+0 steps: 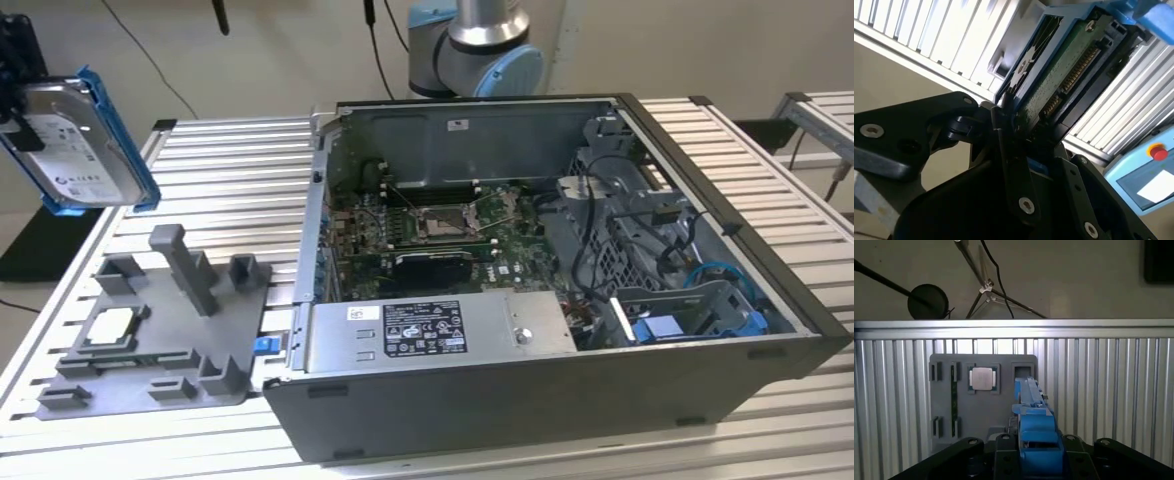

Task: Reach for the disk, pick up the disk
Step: 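Pick up the disk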

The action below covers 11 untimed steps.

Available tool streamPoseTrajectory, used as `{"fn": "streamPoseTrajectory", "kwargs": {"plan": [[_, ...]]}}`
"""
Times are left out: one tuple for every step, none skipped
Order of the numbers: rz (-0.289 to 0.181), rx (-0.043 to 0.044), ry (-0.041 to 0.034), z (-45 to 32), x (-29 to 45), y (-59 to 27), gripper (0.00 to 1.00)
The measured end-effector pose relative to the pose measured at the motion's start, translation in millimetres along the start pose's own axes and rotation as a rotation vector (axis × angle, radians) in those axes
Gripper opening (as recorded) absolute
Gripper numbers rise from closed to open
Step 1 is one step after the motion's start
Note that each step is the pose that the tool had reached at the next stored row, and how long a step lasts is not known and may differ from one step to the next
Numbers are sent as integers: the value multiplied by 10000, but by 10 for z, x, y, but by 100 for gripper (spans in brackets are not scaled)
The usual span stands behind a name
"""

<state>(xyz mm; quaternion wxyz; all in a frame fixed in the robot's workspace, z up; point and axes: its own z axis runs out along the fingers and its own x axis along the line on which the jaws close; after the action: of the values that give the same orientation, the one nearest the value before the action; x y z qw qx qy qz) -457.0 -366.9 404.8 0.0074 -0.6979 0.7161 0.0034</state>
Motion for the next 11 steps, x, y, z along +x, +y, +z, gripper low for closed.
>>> {"fn": "streamPoseTrajectory", "kwargs": {"plan": [[0,-1,0,-19,0,0,0],[0,1,0,-40,-1,0,0],[0,1,-1,-65,-1,0,0],[0,0,0,-90,-1,-1,0],[0,0,0,-116,-2,-1,0],[1,-1,0,-142,-2,-1,0],[0,1,0,-166,-3,-1,0],[0,0,0,-194,-3,-1,0],[0,0,0,-219,-4,-1,0],[0,-1,0,-246,-4,-1,0],[0,0,0,-274,-4,-2,0]]}}
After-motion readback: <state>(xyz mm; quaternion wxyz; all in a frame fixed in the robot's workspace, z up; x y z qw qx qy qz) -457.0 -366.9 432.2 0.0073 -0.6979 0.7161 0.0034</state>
